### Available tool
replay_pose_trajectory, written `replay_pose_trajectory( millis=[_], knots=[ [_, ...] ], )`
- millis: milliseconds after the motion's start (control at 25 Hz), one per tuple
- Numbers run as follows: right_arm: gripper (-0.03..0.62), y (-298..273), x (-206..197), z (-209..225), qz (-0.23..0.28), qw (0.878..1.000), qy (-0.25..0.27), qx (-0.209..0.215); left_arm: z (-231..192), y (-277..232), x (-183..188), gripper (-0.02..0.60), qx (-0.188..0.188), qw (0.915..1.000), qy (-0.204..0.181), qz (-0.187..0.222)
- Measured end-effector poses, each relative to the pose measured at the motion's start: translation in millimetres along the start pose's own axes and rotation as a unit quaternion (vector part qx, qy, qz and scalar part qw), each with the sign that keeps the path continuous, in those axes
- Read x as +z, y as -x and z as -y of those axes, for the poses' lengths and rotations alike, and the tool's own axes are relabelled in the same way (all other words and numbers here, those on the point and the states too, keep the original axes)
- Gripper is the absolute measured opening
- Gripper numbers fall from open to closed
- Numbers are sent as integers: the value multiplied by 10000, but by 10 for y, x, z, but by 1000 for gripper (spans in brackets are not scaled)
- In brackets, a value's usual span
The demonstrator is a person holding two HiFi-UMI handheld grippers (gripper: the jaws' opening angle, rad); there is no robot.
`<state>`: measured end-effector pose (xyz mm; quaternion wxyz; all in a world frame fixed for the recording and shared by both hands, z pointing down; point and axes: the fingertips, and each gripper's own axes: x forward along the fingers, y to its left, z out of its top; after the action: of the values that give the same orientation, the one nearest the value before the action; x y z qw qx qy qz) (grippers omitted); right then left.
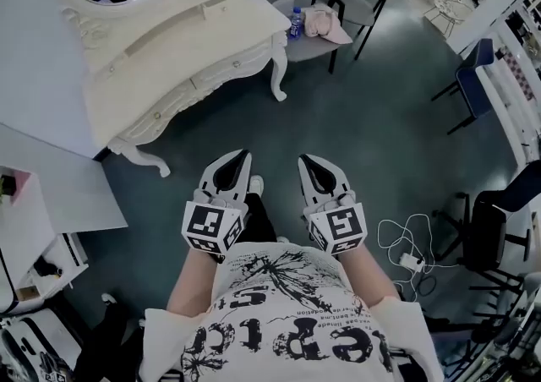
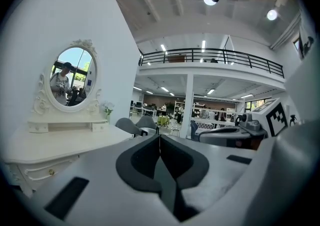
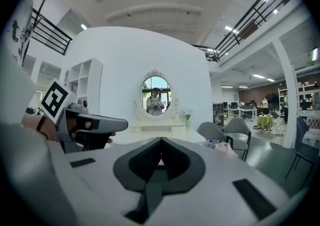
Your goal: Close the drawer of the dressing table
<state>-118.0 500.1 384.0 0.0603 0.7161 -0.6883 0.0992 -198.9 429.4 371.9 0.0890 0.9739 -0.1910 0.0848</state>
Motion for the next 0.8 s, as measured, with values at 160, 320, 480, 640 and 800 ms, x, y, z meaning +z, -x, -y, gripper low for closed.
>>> replay_pose_trajectory(
  millis=[160,320,480,640,800],
  knots=[
    [16,-563,122,218,-37,9999,25,-122,-460,-461,168,18,-104,9999,17,17],
    [17,-1261,316,465,-43,9997,62,-234,-998,-967,389,18,-208,9998,-4,25],
    [16,-1896,581,683,-44,9995,102,-281,-1508,-1400,733,18,-280,9995,-44,129],
    [17,-2500,772,811,-21,9996,80,-257,-2008,-1703,946,18,-223,9996,-3,183],
    [17,-2971,905,893,-34,9999,52,-140,-2405,-1871,1019,19,5,9999,23,115]
  ],
)
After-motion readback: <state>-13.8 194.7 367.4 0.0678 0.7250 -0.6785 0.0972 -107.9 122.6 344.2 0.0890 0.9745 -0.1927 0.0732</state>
